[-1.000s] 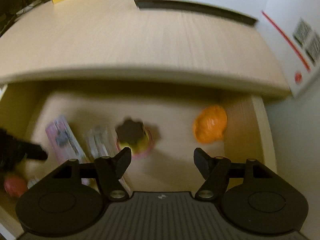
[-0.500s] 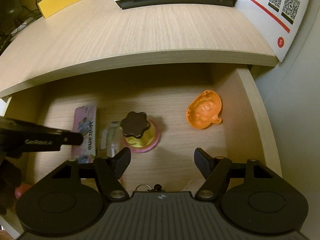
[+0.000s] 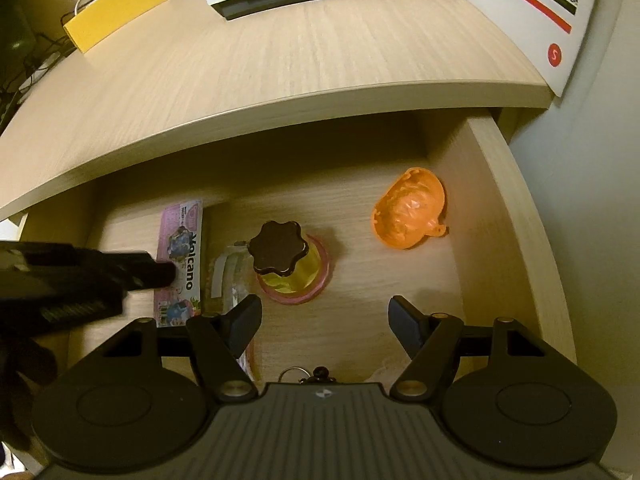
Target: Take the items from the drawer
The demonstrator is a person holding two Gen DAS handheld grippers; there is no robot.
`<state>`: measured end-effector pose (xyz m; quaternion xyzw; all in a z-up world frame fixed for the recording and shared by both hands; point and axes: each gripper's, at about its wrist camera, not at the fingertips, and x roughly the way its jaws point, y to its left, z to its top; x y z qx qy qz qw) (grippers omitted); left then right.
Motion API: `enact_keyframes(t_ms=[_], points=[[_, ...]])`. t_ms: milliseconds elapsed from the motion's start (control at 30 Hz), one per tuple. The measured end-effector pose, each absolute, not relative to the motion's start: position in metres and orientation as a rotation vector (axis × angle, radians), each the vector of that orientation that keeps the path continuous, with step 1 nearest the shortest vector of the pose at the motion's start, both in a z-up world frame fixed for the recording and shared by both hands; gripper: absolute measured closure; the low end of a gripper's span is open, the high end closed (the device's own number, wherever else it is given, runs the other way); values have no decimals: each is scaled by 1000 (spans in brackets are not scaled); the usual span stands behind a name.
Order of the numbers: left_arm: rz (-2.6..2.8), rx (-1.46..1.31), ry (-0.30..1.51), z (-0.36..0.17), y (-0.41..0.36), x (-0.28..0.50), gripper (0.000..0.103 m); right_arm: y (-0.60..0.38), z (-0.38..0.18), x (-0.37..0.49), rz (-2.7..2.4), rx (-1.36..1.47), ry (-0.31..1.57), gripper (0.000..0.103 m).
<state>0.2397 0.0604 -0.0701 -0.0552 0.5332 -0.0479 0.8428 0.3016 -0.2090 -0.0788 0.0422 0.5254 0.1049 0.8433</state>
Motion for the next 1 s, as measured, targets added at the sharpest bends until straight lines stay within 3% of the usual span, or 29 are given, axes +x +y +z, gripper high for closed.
enact_keyframes(t_ms=[100,133,233,333,433,600,1000], points=[[-128,-45,1117,-71,48,239,65,-210,-77,298,214,97,1096,32],[-147,-42,1119,-71,46,240,56,-211,-78,298,210,102,1093,32],[-184,-31,1120,-73,47,241,51,-215,-78,297,192,129,1092,33],[-188,-79,1134,-67,55,240,57,-221,-80,298,186,171,1100,33],[-103,-57,1065,-56,59,231,58,-220,-78,295,179,168,1088,33],[-39,-105,1131,-67,61,240,59,-218,-77,294,175,160,1082,33],[45,-61,1110,-73,65,245,48,-215,-73,288,159,125,1056,33]])
